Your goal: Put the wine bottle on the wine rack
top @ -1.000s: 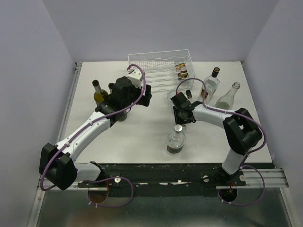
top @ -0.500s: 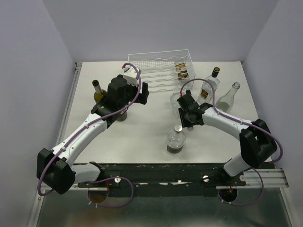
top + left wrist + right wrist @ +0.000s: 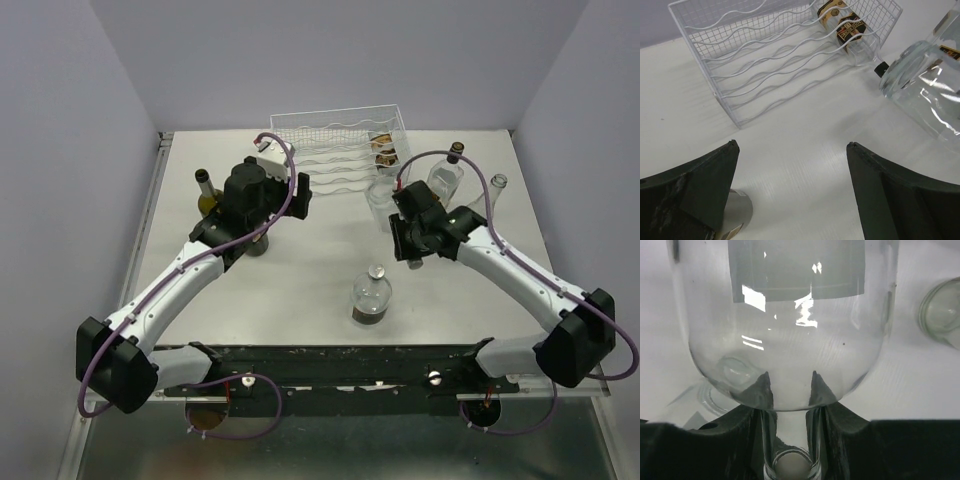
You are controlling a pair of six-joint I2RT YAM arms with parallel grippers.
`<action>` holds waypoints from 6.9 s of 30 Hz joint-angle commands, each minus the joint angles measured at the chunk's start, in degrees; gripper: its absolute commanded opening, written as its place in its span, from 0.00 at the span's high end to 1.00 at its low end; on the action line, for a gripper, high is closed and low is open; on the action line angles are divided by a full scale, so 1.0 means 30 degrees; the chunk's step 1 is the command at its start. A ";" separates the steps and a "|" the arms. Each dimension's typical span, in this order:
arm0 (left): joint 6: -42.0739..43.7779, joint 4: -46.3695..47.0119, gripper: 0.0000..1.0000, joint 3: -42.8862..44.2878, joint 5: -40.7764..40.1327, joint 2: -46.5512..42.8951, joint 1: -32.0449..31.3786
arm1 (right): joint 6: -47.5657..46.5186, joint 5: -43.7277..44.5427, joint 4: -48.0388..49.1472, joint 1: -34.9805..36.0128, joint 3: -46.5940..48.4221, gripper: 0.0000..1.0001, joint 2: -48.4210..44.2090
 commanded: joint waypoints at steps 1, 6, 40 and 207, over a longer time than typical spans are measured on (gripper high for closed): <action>0.0281 0.0445 0.01 0.0534 -0.0748 -0.0803 0.0170 | -0.0439 0.1202 0.1401 0.0067 0.3465 0.99 -0.1975; 0.0252 0.0533 0.01 0.0827 -0.0983 -0.1213 0.0199 | -0.1492 0.2082 0.1691 -0.0021 0.6512 0.99 -0.0603; 0.0047 -0.0257 0.01 0.1120 -0.2419 -0.2356 0.0375 | -0.4308 0.0207 0.4624 -0.5324 2.0842 0.99 1.5834; -0.1711 -0.0756 0.07 -0.0462 0.4701 0.5553 -0.0885 | 0.1348 -1.0046 1.7721 -0.2834 -0.9713 0.99 0.0545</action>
